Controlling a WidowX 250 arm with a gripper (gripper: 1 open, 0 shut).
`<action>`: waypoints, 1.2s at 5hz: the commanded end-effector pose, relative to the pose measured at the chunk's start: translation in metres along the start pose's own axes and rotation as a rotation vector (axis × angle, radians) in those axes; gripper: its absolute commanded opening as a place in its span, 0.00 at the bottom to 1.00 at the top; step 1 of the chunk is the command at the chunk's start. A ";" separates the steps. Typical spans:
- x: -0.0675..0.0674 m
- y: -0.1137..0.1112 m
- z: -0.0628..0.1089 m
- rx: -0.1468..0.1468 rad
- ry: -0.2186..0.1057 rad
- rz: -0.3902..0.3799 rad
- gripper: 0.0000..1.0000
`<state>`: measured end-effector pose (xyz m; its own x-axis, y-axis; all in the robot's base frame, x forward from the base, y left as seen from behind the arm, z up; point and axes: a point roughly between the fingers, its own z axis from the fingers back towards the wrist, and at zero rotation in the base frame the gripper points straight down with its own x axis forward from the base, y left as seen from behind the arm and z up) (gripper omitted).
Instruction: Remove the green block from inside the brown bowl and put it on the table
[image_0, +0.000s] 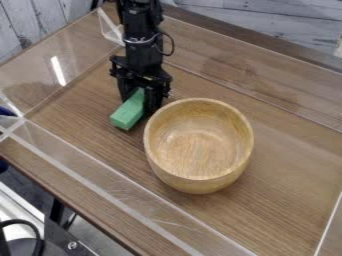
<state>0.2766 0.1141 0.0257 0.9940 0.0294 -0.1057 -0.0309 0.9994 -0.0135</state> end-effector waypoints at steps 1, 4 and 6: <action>0.009 0.007 0.018 0.014 -0.060 0.013 0.00; 0.009 0.008 0.023 -0.003 -0.070 0.023 0.00; 0.010 0.009 0.026 -0.012 -0.077 0.029 0.00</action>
<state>0.2762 0.1146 0.0290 0.9930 0.0467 -0.1085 -0.0524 0.9973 -0.0508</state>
